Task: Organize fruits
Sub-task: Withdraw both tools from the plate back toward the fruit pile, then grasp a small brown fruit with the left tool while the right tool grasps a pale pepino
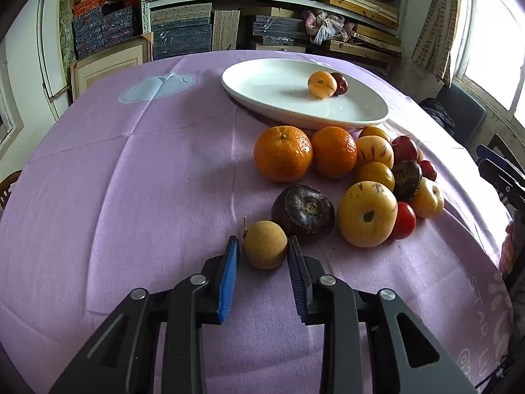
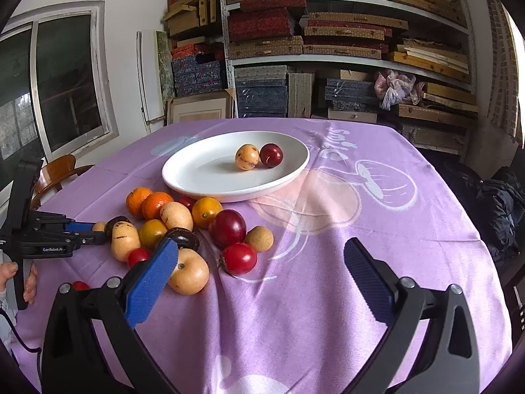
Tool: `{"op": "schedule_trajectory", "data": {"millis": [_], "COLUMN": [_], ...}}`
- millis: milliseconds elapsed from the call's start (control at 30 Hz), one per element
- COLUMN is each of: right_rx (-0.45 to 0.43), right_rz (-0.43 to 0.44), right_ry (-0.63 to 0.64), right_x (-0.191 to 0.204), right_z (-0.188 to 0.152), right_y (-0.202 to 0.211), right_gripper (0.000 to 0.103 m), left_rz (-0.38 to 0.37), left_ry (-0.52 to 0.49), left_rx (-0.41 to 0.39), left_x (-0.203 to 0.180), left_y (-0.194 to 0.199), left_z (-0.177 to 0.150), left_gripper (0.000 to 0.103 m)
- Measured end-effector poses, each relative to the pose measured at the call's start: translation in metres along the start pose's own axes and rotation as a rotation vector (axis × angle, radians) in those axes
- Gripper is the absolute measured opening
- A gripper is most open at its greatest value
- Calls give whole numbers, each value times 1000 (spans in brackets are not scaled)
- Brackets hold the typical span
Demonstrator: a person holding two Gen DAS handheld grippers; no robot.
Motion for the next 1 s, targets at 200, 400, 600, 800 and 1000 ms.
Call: {"op": "schedule_trajectory", "data": {"millis": [200, 400, 600, 800, 1000], "right_rx": [22, 48, 137, 230, 341], "right_rz": [24, 59, 125, 174, 164], "right_ry": [22, 72, 142, 129, 170], "right_x": [6, 20, 42, 49, 59], "right_z": [-1, -4, -13, -22, -33], "right_y": [-3, -8, -24, -42, -64], "right_gripper": [99, 99, 62, 60, 49], "left_rz": [6, 15, 21, 14, 15], "left_ry": [-4, -3, 20, 36, 32], "left_rx": [-7, -16, -34, -37, -42], "left_x": [0, -1, 2, 4, 3], "left_y": [0, 1, 5, 7, 8], "left_z": [4, 8, 8, 6, 5], "left_gripper": [27, 27, 27, 27, 27]}}
Point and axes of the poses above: each gripper's, at about its wrist camera, not at the fingertips, and y roughly against the way its jaws point, x to its left, z to its top, the point moved 6 cm from there along -y, roughly the way its jaws point, and after that the axes turned 14 degrees about z, right-handed, at the moved point
